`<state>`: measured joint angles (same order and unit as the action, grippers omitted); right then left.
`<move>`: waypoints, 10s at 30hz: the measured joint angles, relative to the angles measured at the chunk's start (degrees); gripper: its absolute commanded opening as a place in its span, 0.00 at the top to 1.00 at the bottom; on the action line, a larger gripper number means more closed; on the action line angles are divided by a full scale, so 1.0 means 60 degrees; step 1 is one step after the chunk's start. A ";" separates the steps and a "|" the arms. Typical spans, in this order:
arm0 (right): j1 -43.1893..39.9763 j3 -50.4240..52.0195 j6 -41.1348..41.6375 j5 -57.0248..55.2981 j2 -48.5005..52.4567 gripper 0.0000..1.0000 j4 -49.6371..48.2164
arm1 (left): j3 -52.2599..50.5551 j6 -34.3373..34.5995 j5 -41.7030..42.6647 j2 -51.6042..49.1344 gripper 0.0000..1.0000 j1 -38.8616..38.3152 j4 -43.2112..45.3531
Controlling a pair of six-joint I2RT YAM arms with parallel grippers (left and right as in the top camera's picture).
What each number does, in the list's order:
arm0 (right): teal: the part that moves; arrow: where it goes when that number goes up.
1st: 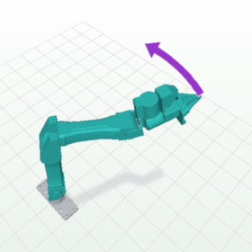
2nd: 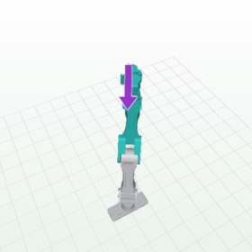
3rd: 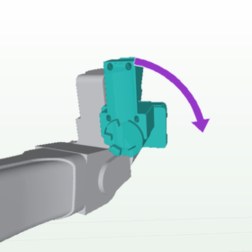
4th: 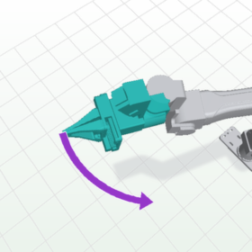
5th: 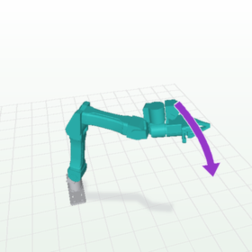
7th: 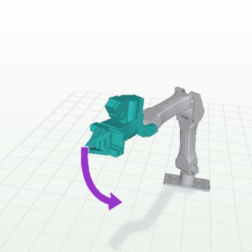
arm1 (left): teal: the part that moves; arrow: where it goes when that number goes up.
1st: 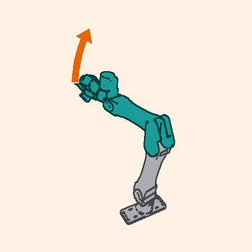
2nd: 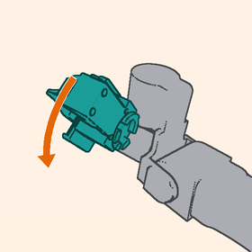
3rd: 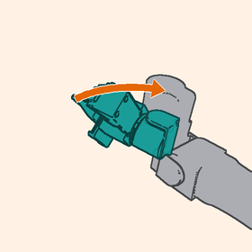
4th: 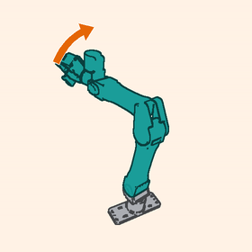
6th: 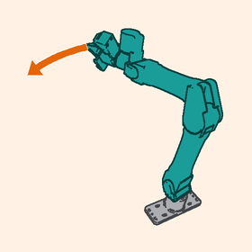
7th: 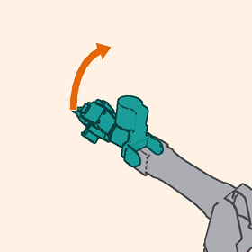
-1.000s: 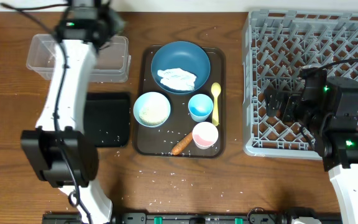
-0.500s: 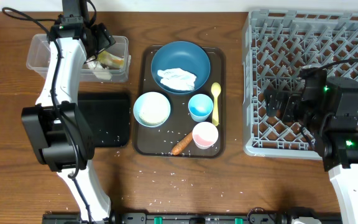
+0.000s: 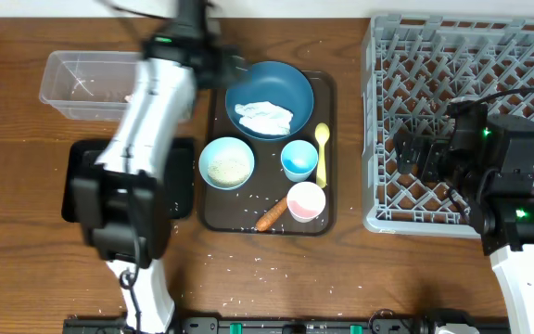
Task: Sort waste into correct bins and load items into the dishwasher rack
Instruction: 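Grasp the white tissue on the blue plate with the left gripper, then drop the tissue into the clear bin with the left gripper, then grasp the rim of the light-blue rice bowl with the left gripper, then tip the rice bowl over the black tray to pour out rice, then set the empty bowl back on the brown tray with the left gripper, then grasp the blue cup with the left gripper and lift it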
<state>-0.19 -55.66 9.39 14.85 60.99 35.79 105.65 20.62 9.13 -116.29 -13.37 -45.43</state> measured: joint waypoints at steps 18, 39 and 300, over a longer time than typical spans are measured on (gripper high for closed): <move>0.0000 0.0000 -0.0004 0.0000 0.0000 0.01 0.0623 | -0.0044 0.2932 -0.1198 -0.2550 0.10 -0.1872 0.0670; 0.0000 0.0000 -0.0004 0.0000 0.0000 0.01 0.0637 | 0.0168 0.2568 -0.1246 -0.2197 0.94 -0.1439 -0.0131; 0.3912 -0.2361 0.1399 -0.1341 0.5424 0.18 -0.0754 | -0.6448 -0.0168 0.0430 0.4892 0.32 -0.1279 0.3045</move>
<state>23.29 -69.82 17.78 6.81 93.54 31.27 66.96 19.62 11.70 -86.94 -21.04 -27.16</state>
